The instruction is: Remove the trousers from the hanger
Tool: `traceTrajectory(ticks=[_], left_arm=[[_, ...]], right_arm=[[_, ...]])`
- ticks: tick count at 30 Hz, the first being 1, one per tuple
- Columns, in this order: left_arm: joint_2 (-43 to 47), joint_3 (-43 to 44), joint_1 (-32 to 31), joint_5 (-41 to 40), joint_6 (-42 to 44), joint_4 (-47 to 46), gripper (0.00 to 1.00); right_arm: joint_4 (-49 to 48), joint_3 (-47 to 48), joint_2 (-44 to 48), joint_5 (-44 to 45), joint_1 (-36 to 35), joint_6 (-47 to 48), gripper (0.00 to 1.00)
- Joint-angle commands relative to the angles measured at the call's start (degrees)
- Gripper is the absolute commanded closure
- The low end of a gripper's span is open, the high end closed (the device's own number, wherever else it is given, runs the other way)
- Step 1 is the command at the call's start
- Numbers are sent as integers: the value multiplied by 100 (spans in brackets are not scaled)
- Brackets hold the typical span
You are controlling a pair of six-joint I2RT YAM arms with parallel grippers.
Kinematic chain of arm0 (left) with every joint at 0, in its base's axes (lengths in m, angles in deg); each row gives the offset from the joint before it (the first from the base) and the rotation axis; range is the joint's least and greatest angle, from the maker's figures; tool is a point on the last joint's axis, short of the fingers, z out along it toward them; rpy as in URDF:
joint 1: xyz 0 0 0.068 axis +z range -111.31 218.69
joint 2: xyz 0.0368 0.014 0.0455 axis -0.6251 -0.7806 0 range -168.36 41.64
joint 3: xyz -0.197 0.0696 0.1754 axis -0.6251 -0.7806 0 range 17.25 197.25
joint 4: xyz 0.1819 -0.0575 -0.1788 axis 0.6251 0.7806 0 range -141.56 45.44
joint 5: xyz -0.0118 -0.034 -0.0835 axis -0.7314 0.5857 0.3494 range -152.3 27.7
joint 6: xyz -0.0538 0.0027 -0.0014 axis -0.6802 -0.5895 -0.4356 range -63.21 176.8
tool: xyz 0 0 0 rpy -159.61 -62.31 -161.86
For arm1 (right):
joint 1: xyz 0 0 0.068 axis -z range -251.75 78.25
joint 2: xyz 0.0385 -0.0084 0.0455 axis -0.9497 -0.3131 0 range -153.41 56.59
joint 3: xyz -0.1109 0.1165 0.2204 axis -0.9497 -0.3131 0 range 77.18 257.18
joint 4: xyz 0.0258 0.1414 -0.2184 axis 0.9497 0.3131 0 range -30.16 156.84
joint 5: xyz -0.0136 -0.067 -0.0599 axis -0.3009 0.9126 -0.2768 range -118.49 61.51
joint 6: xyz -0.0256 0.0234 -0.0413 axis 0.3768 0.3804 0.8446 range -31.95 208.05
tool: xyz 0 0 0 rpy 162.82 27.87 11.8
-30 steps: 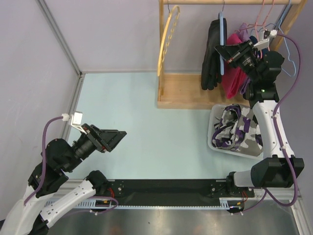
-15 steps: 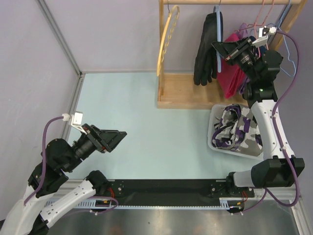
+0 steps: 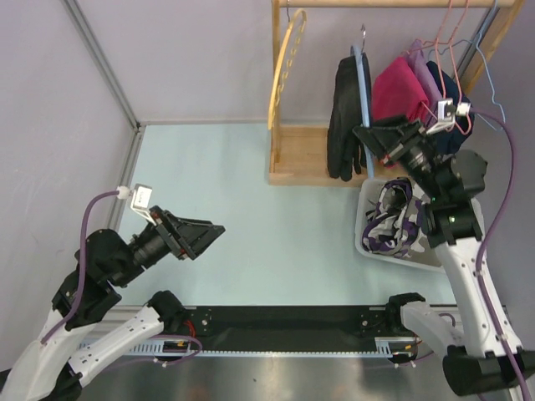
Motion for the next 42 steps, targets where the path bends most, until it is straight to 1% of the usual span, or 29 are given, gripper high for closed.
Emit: traceTrajectory(ticks=[1, 5, 6, 8, 9, 10, 13, 15, 19, 20, 23, 28, 29, 31, 36, 40, 42], left_arm=[[-388, 235, 24, 612, 154, -512, 26], [-661, 235, 15, 1113, -4, -933, 26], [-714, 226, 15, 1341, -48, -1134, 27], [-898, 200, 15, 1640, -188, -1390, 27], [-960, 191, 15, 1763, -259, -1635, 28], [-1030, 174, 15, 2008, -320, -1750, 29], [-1242, 104, 7, 2309, -706, -2199, 32], [-1382, 33, -72, 2319, -839, -2436, 32], [-1654, -72, -599, 1801, -971, -2657, 31], [-1716, -73, -844, 1513, -971, -2700, 31], [-1980, -73, -1240, 1020, -1068, -2929, 30], [-2472, 164, -1680, 360, -1103, -3333, 30], [-2699, 217, -1803, 271, -1077, -3386, 30], [-2981, 453, -1874, 148, -1007, -3430, 30], [-3876, 850, -2041, 16, -831, -4000, 31], [-4335, 1087, -2076, -247, -734, -4361, 32], [-4511, 1201, -2077, -248, -699, -4502, 32]], right_arm=[[-911, -339, 973, 450, -444, 498, 100], [-648, -910, 1729, 899, -1102, 507, 100], [-612, -1164, 2044, 995, -1208, 481, 100], [-507, -1403, 2327, 1259, -1410, 454, 100], [-472, -1613, 2615, 1330, -1568, 393, 100], [-428, -1728, 2740, 1452, -1648, 393, 100], [-226, -2131, 3275, 1629, -1825, 288, 100], [-173, -2334, 3452, 1629, -1860, 200, 100], [-138, -2748, 3760, 1568, -1877, -47, 100], [-155, -2896, 3935, 1585, -1869, -108, 100], [-225, -3178, 4234, 1647, -1886, -336, 100], [-392, -3443, 4525, 1594, -1878, -609, 100], [-349, -3434, 4569, 1603, -1877, -601, 100], [-261, -3417, 4657, 1603, -1877, -583, 100], [-155, -3372, 4640, 1454, -1860, -644, 100], [-50, -3408, 4701, 1427, -1851, -644, 100], [-32, -3408, 4719, 1392, -1851, -636, 100]])
